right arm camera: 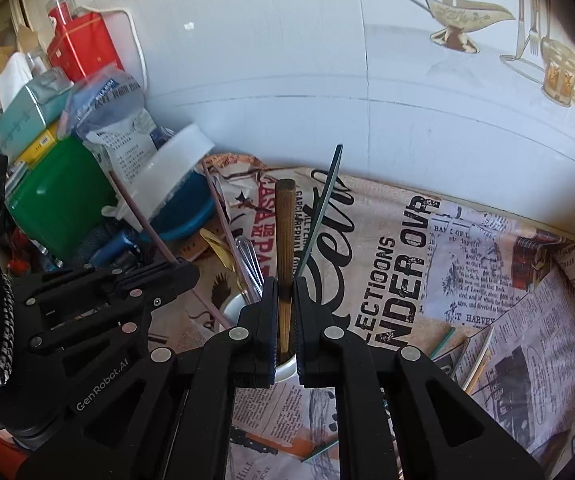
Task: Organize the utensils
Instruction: 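Release the bamboo chopstick into the cup while the left tool releases the brown chopstick, then move both tools back over the remaining chopsticks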
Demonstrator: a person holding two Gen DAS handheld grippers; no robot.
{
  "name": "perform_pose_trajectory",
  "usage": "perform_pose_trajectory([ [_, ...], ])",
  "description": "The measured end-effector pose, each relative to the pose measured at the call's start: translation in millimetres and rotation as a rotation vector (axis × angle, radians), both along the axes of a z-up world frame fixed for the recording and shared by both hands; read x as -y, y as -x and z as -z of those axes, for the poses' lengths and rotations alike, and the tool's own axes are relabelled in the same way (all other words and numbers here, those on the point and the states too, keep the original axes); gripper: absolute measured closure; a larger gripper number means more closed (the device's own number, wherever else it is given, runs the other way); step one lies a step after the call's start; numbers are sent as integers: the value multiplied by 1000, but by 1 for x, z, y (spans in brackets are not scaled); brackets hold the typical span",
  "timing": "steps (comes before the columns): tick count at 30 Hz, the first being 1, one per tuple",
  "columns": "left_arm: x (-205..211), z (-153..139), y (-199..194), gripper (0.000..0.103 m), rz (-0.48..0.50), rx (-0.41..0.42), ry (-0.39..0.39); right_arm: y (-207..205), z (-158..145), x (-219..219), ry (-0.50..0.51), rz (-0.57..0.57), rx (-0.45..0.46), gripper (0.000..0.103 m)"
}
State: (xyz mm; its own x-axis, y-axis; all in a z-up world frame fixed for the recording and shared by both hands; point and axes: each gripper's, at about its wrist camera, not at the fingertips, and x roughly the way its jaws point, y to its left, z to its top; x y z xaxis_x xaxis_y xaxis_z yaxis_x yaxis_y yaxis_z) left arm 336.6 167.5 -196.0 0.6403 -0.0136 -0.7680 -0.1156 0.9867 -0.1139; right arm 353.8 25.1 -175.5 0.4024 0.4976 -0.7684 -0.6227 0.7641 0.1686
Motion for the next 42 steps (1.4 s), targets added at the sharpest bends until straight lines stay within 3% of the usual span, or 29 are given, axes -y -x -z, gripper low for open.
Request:
perform_pose_trajectory([
  [12,-6,6,-18,99,-17,-24,-2,-18,10,-5,42,18,-20,96],
  [17,-3,-6,-12,91,-12,-7,-19,-16,-1,2,34,16,-1,82],
  [21,3,-19,-3,87,-14,17,-23,-11,-13,13,13,17,20,82],
  [34,46,-55,28,62,-17,105,-62,25,-55,76,-42,25,136,81],
  [42,89,-28,33,58,5,57,-41,19,-35,134,5,81,91,78],
])
